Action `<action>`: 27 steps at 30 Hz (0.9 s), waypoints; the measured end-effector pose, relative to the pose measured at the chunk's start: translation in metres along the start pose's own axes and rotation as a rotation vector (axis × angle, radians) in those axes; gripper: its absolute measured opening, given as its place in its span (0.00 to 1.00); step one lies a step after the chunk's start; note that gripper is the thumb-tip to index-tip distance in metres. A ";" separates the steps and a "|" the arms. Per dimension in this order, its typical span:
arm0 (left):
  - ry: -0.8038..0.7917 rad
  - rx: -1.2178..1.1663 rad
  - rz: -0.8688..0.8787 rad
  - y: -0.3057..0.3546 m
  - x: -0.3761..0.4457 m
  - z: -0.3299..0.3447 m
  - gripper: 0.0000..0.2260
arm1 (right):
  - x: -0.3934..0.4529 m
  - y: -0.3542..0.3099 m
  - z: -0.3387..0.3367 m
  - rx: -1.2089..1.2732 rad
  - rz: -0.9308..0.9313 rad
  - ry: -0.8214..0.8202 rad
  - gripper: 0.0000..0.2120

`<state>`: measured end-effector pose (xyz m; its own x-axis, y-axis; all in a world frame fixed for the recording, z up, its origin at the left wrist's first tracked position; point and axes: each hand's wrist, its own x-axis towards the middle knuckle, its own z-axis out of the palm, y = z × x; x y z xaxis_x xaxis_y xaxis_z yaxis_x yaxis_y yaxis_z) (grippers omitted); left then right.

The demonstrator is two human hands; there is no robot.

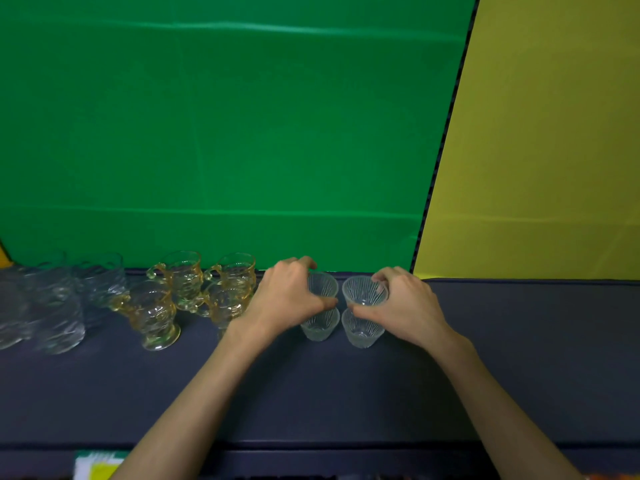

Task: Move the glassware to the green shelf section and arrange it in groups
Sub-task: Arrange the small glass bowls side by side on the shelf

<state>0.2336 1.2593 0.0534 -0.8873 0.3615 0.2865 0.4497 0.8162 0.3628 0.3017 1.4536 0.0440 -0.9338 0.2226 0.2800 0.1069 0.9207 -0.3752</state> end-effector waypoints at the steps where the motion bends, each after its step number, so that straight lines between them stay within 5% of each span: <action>1: -0.013 -0.007 -0.003 0.000 -0.004 0.003 0.36 | -0.003 0.001 0.002 0.009 0.006 -0.011 0.37; 10: -0.042 0.009 0.022 -0.004 -0.029 0.020 0.32 | -0.024 0.008 0.024 -0.001 0.030 -0.065 0.35; 16: -0.062 -0.068 -0.009 -0.009 -0.037 0.029 0.35 | -0.031 0.010 0.029 0.134 0.083 -0.115 0.51; 21: -0.039 -0.193 -0.052 -0.016 -0.046 0.037 0.35 | -0.041 0.012 0.036 0.280 0.094 -0.007 0.35; 27: 0.007 -0.324 -0.097 -0.019 -0.065 0.042 0.35 | -0.059 0.016 0.037 0.335 0.069 0.006 0.33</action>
<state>0.2789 1.2395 -0.0096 -0.9272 0.2853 0.2429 0.3738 0.6605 0.6512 0.3456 1.4436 -0.0115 -0.9262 0.2836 0.2484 0.0511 0.7473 -0.6625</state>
